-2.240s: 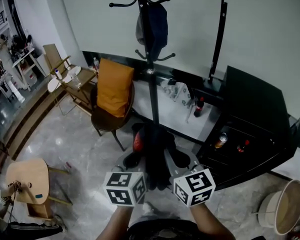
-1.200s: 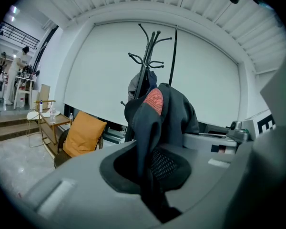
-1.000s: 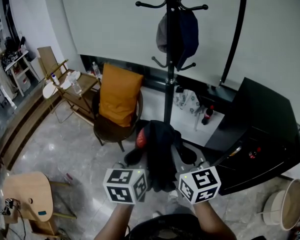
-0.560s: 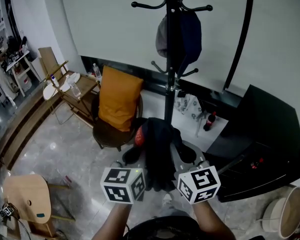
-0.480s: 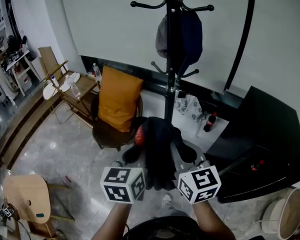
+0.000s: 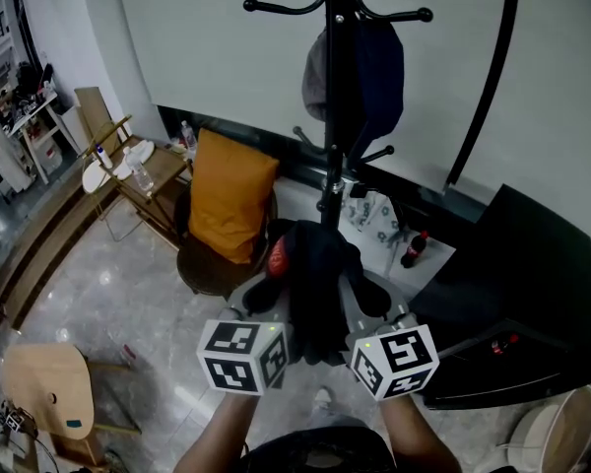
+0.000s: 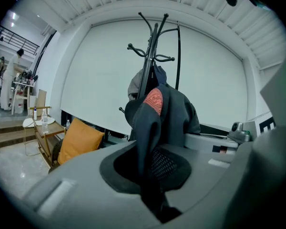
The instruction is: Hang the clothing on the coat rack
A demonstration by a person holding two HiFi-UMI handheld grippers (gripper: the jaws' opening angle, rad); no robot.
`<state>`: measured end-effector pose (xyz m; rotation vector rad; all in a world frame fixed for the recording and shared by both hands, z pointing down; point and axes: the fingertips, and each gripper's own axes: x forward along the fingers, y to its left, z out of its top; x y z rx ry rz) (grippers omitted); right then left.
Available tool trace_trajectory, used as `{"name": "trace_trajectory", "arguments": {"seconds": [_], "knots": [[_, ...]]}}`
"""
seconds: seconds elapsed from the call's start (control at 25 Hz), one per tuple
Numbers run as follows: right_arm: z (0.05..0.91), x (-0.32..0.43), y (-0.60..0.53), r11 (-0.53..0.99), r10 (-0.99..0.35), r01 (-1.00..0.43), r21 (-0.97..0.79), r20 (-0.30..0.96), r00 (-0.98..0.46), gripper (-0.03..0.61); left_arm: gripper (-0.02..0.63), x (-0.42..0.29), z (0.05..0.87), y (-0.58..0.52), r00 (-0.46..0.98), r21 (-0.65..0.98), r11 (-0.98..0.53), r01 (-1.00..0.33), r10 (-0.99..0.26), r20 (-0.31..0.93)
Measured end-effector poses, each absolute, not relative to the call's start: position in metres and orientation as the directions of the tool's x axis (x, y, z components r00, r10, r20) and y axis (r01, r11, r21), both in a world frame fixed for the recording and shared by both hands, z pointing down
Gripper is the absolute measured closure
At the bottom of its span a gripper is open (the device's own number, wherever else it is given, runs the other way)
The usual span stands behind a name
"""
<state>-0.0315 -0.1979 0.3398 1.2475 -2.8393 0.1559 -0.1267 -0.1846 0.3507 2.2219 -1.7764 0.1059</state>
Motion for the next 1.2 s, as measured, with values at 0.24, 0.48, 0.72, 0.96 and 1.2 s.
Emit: {"name": "trace_trajectory", "arguments": {"seconds": [0.24,0.48,0.72,0.96,1.2], "knots": [[0.340,-0.028,-0.224,0.684,-0.720,-0.724,-0.090,0.070,-0.690,0.557,0.578,-0.122,0.350,-0.210,0.216,0.169,-0.178,-0.969,-0.944,0.250],[0.339,-0.025,-0.246,0.704,-0.700,-0.702,-0.105,0.059,-0.712,0.557,0.578,-0.117,0.346,-0.231,0.186,0.148,-0.152,-0.977,-0.949,0.255],[0.343,-0.022,-0.259,0.712,-0.691,-0.693,-0.116,0.058,-0.720,0.557,0.579,-0.112,0.347,-0.244,0.174,0.138,-0.142,-0.980,-0.950,0.260],[0.345,-0.024,-0.269,0.705,-0.698,-0.700,-0.116,0.066,-0.713,0.557,0.579,-0.113,0.347,-0.256,0.185,0.138,-0.152,-0.979,-0.947,0.263],[0.350,-0.030,-0.284,0.674,-0.726,-0.730,-0.112,0.083,-0.683,0.557,0.579,-0.118,0.352,-0.274,0.226,0.143,-0.193,-0.971,-0.935,0.273]]}}
